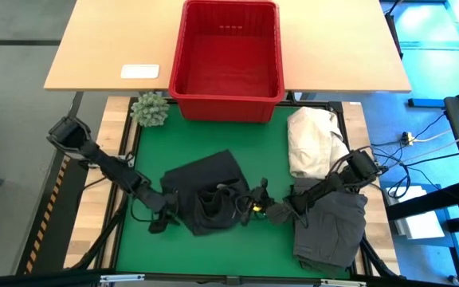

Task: Fold laundry
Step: Fold the gray short

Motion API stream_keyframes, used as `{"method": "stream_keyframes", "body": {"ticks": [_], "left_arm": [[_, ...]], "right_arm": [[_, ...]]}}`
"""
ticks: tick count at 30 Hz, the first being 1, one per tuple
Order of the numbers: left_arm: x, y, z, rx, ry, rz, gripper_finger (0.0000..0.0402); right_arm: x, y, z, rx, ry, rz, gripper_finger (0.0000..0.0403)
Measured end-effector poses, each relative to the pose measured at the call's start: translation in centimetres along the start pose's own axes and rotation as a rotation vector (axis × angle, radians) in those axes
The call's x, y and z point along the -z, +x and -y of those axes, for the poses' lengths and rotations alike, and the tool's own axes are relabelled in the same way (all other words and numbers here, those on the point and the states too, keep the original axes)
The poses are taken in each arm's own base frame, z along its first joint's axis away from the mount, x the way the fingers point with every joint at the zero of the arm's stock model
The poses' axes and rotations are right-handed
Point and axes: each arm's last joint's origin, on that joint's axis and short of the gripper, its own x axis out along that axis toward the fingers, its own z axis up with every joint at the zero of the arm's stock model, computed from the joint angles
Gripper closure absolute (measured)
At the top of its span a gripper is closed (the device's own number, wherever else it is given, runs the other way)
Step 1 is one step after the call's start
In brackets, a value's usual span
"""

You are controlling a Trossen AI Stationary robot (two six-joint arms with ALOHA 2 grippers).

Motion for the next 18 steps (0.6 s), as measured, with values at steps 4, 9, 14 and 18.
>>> {"method": "stream_keyframes", "body": {"ticks": [4, 9, 14, 18], "left_arm": [[-0.4, -0.8, 0.4, 0.035, -0.020, 0.030, 0.0240], [-1.3, -2.0, 1.0, 0.077, -0.023, 0.117, 0.0240], [-2.3, -3.4, 1.3, 0.050, 0.020, 0.255, 0.0240], [-3.2, -4.2, 1.3, -0.081, 0.092, 0.425, 0.0240]], "right_arm": [[0.0, 0.0, 0.0, 0.000, -0.005, -0.005, 0.0392], [0.1, 0.0, 0.1, -0.003, -0.027, -0.011, 0.0392], [0.1, 0.0, 0.1, -0.006, -0.045, -0.013, 0.0392], [0.1, 0.0, 0.0, -0.011, -0.048, -0.015, 0.0392]]}}
